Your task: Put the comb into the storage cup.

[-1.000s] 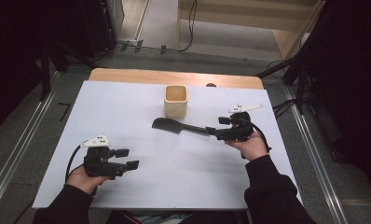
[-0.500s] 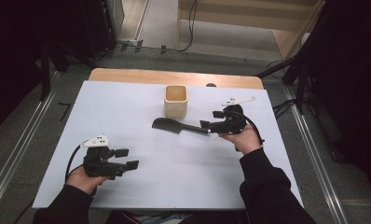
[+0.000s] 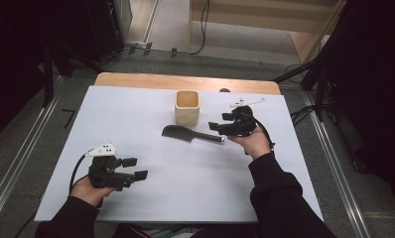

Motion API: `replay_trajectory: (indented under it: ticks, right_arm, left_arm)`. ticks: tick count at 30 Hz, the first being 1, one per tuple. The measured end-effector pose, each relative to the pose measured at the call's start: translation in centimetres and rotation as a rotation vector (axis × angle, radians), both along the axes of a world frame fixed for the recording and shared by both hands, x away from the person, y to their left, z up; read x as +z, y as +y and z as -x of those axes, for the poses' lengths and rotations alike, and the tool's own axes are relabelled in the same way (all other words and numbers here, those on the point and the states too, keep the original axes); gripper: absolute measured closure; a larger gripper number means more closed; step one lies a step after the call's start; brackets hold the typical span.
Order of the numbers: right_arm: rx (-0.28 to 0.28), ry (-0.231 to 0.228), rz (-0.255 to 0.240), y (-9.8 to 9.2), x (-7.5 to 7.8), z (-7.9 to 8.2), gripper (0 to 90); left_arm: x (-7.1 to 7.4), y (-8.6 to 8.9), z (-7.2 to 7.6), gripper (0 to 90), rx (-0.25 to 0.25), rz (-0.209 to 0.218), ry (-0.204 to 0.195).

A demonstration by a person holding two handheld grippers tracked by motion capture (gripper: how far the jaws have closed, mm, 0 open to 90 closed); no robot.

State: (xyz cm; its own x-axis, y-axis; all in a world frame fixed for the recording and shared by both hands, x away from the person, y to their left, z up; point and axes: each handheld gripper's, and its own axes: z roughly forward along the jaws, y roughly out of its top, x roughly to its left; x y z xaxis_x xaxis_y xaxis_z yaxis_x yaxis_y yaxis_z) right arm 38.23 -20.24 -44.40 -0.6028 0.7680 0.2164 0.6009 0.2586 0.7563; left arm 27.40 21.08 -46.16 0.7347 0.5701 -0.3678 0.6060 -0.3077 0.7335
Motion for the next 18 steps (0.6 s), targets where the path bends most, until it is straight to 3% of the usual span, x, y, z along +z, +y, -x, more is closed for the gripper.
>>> replay_trajectory:
  ticks: [12,18]
  right_arm:
    - [-0.013,-0.004,-0.001,0.4,-0.2,-1.5,25.0]
    - [-0.016,0.010,-0.011,0.2,-0.5,-1.7,32.3]
  left_arm:
    - [0.0,0.0,0.0,27.1,0.000,-0.013,-0.004]
    - [-0.1,-0.1,0.0,27.1,-0.003,-0.013,-0.002]
